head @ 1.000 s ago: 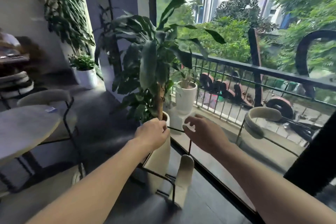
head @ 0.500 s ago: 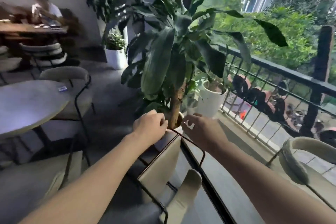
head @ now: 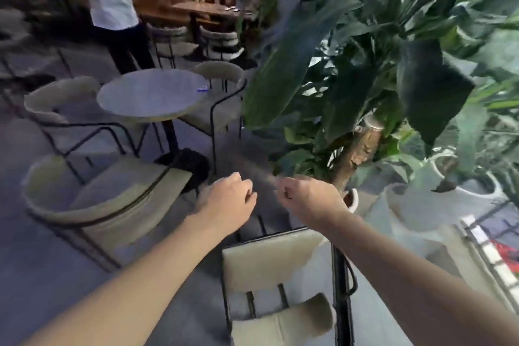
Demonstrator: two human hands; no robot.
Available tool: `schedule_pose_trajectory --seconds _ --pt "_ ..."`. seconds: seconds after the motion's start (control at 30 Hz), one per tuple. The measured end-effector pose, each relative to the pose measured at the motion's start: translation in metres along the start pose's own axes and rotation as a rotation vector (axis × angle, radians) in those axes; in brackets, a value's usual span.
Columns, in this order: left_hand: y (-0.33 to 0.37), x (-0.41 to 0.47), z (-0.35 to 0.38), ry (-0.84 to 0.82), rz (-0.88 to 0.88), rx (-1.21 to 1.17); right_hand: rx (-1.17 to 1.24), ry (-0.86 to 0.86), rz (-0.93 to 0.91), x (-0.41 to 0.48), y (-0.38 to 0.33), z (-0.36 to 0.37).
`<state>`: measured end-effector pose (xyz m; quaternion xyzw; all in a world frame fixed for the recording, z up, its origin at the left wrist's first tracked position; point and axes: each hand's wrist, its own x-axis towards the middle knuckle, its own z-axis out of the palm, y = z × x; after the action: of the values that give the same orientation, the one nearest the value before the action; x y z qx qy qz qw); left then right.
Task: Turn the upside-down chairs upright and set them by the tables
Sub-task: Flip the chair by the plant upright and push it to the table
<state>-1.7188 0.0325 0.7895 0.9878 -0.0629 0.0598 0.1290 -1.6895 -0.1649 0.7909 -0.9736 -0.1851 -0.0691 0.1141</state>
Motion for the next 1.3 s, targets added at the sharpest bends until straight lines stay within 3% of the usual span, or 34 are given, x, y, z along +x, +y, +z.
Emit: schedule_pose_trajectory --seconds 0.23,0.6,0.77,1.03,1.3 --pt "0.019 -0.005 0.14 -0.124 -0.05 0.078 -0.038 -0.05 -0.104 -0.013 0.084 0.137" --pt "-0.026 -0.061 0.552 -0.3 -0.149 0.113 0.023 -0.21 -0.095 -0.114 0.217 0.529" --pt "-0.051 -0.068 0.697 -0.343 -0.159 0.098 0.024 -0.287 -0.076 -0.155 0.261 0.677" --pt "-0.072 -0.094 0.825 -0.481 -0.236 0.198 -0.115 -0.477 -0.007 -0.189 0.301 0.795" --pt "-0.085 -0.127 0.871 -0.724 -0.354 0.247 -0.337 -0.674 -0.022 -0.199 0.305 0.821"
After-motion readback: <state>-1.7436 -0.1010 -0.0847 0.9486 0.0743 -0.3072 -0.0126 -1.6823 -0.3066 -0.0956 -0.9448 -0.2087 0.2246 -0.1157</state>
